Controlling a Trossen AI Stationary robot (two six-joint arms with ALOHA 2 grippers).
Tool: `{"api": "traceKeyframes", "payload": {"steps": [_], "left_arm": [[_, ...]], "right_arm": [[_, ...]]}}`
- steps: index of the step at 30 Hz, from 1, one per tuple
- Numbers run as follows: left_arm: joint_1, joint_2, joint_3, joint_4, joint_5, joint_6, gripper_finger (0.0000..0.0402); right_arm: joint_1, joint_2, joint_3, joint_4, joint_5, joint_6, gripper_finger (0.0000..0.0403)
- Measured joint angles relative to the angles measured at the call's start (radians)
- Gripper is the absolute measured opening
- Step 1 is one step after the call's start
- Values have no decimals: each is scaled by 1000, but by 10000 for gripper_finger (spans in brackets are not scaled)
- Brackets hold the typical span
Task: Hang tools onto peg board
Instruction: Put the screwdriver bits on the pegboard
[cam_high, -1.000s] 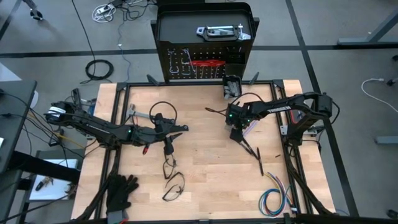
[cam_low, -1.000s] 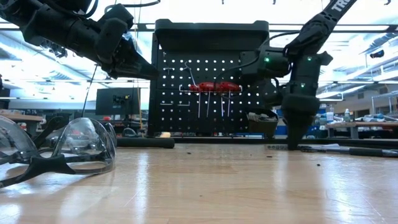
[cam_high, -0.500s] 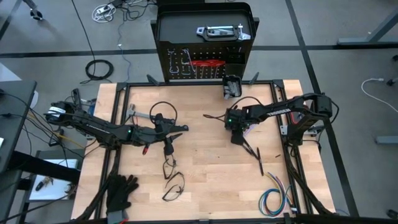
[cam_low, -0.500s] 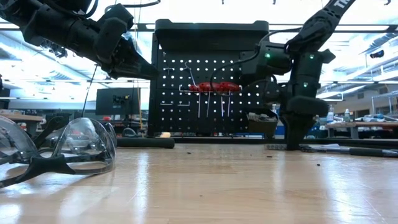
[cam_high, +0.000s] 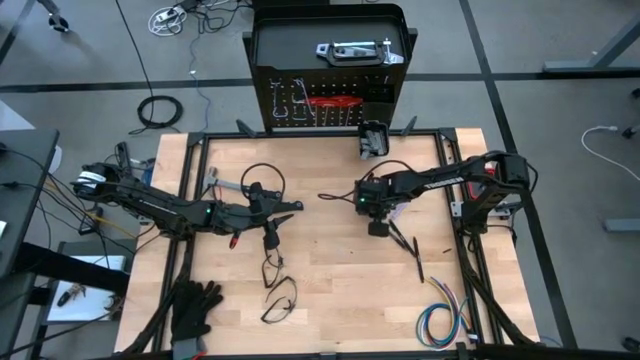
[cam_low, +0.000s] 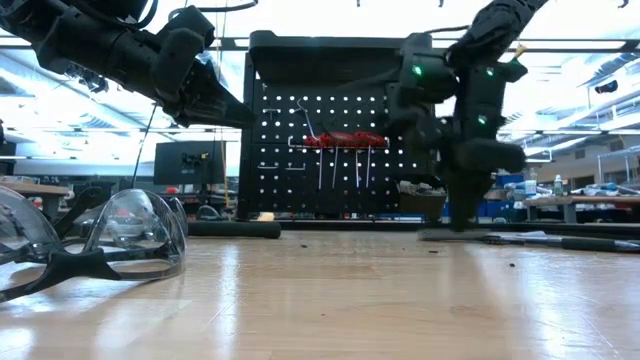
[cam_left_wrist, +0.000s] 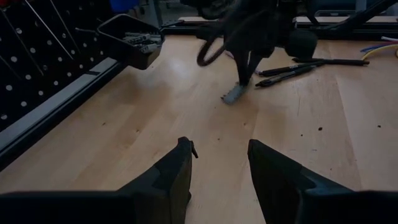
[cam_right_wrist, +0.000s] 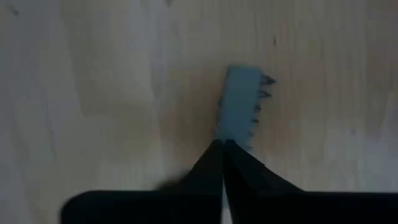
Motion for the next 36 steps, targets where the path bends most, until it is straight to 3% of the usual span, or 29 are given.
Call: {"api": "traceKeyframes", "payload": {"steps": [9, 19, 24, 36], "left_arm": [[0, 0, 0, -2, 14, 0, 156], [0, 0, 0, 0, 13, 0, 156], [0, 0, 0, 0, 13, -3, 156], [0, 0, 0, 3, 10, -3, 156]], "right_arm": [[-2, -1, 33, -18, -9, 13, 8], [-20, 3, 31, 0, -22, 89, 122], [-19, 3, -18, 81, -20, 90, 158], [-2, 56, -70, 160, -21, 105, 165]]}}
